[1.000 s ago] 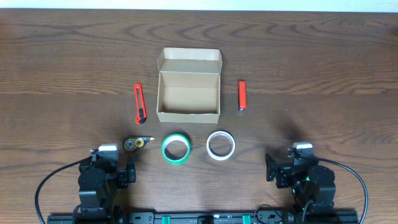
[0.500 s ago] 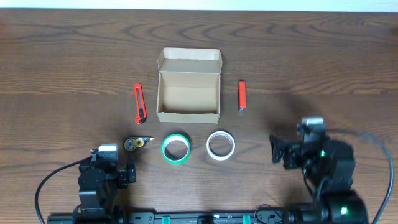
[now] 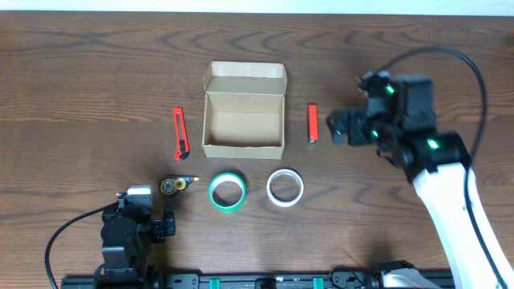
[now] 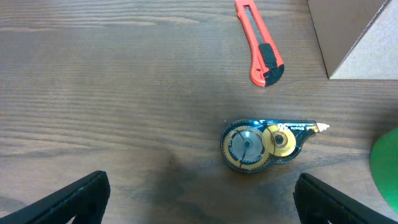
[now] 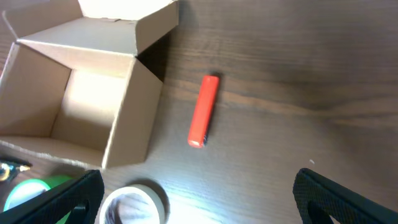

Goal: Pack container
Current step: 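Move the right gripper over the red stapler, then lower the right gripper and grasp the red stapler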

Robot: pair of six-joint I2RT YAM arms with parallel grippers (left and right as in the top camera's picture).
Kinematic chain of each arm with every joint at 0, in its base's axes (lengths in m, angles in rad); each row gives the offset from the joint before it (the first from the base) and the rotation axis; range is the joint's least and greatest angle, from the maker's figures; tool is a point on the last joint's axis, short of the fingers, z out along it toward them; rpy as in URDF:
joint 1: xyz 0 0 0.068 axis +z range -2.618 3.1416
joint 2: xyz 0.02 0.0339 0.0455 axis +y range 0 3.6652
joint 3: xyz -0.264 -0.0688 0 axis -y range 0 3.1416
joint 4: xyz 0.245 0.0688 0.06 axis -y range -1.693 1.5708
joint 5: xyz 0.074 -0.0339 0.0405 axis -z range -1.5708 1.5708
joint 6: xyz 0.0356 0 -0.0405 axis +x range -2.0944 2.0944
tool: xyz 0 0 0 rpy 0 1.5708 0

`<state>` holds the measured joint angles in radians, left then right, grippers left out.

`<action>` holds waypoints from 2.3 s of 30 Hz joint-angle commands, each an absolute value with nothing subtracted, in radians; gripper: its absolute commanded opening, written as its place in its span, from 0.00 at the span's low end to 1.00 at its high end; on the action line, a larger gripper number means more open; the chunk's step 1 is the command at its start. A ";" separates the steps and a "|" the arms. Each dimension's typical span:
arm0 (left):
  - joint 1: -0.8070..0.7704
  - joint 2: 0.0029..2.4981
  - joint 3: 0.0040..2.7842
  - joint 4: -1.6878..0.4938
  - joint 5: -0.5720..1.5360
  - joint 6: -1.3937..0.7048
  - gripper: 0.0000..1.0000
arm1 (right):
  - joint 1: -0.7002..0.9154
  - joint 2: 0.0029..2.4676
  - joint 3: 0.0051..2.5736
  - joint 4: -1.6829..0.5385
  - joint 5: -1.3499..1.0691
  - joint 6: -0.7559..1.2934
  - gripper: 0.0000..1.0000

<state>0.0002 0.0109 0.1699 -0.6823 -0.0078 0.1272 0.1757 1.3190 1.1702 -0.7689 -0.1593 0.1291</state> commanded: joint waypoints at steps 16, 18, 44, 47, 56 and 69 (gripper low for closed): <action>0.007 0.004 0.159 -0.683 -0.023 0.112 0.95 | 0.263 1.633 1.247 -0.689 -0.041 0.339 0.99; 0.007 0.004 0.159 -0.683 -0.023 0.112 0.95 | 0.263 1.660 1.247 -0.682 -0.035 0.344 0.99; 0.007 0.004 0.159 -0.683 -0.023 0.112 0.95 | 0.276 1.908 1.248 -0.582 -0.013 0.520 0.96; 0.007 0.004 0.159 -0.683 -0.023 0.112 0.95 | 0.277 1.927 1.248 -0.575 -0.019 0.519 0.92; 0.007 0.004 0.159 -0.683 -0.023 0.112 0.95 | 0.276 1.981 1.248 -0.559 -0.038 0.514 0.80; 0.007 0.004 0.159 -0.683 -0.023 0.112 0.95 | 0.285 1.995 1.248 -0.562 -0.080 0.492 0.38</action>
